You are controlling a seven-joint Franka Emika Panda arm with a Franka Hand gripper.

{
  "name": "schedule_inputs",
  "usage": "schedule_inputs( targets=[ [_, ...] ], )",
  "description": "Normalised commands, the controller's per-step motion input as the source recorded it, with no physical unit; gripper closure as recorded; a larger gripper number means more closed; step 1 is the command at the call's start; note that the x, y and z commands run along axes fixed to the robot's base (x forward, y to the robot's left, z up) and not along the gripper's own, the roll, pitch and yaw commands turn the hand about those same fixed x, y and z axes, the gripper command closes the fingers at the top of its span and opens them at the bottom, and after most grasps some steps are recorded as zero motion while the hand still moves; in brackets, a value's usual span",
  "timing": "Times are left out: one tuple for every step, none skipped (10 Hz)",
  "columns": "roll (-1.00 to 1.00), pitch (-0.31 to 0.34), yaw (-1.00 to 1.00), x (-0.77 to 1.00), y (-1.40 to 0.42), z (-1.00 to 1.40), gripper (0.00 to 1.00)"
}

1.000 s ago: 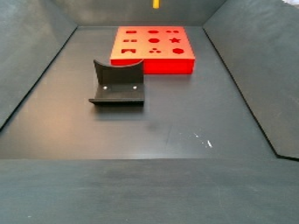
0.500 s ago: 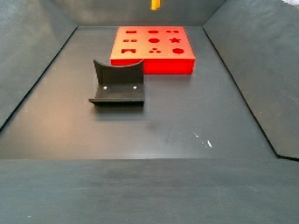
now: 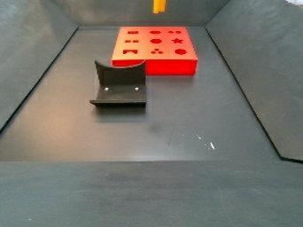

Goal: Insert the square-circle object.

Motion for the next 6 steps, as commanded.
schedule_inputs(
  targets=[
    [-0.01, 0.103, -1.00, 0.00, 0.00, -0.07, 1.00],
    [0.03, 0.081, -1.00, -0.05, 0.00, 0.00, 1.00],
    [0.07, 0.060, -1.00, -0.06, 0.00, 0.00, 1.00],
    [0.11, 0.037, -1.00, -0.08, 0.00, -0.04, 1.00],
    [0.01, 0.000, -0.97, -0.09, 0.00, -0.18, 1.00],
    [-0.05, -0.031, -0.94, -0.01, -0.05, -0.18, 1.00]
  ],
)
